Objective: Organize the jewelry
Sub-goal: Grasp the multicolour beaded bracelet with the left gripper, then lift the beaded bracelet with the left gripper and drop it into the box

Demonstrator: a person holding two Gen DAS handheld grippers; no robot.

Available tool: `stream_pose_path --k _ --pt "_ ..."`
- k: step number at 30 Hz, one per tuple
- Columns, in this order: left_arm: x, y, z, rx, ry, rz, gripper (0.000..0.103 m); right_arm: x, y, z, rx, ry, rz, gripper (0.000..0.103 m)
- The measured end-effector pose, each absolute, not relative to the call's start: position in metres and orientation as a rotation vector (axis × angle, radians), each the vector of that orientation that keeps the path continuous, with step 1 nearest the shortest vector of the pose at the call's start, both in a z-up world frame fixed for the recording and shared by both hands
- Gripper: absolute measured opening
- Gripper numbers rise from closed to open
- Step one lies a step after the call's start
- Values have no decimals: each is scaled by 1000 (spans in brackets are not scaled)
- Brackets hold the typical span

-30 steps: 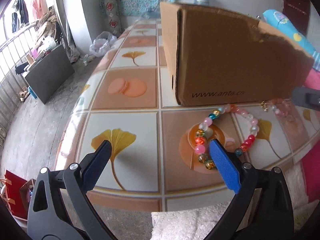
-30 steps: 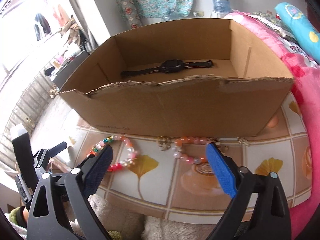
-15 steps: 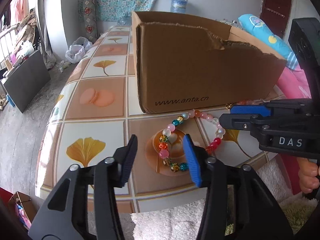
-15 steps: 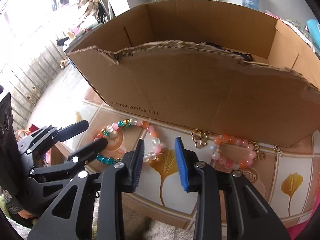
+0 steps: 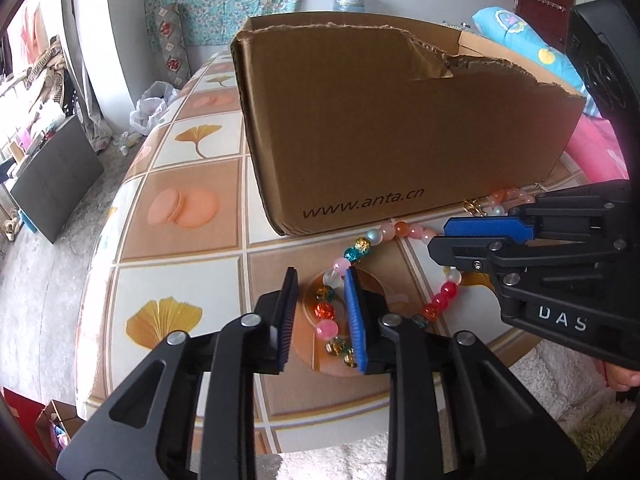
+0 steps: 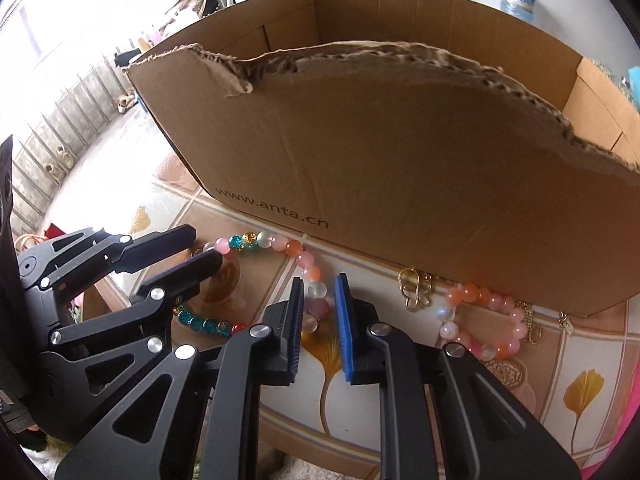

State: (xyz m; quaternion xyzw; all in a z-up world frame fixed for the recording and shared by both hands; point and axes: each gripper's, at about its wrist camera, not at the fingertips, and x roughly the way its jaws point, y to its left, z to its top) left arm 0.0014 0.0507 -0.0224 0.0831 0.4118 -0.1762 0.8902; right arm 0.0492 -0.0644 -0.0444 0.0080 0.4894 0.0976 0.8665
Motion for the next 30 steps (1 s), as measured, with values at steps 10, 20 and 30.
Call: stream_pose_path --k 10,20,30 --pt "4 51 -18 162 828 -383 9 36 -67 -43 47 1007 203 10" --pt "-8 56 -1 131 777 -421 9 12 -79 -22 73 949 173 10" --pt "-32 54 46 130 681 -477 9 -20 -91 21 89 863 151 10"
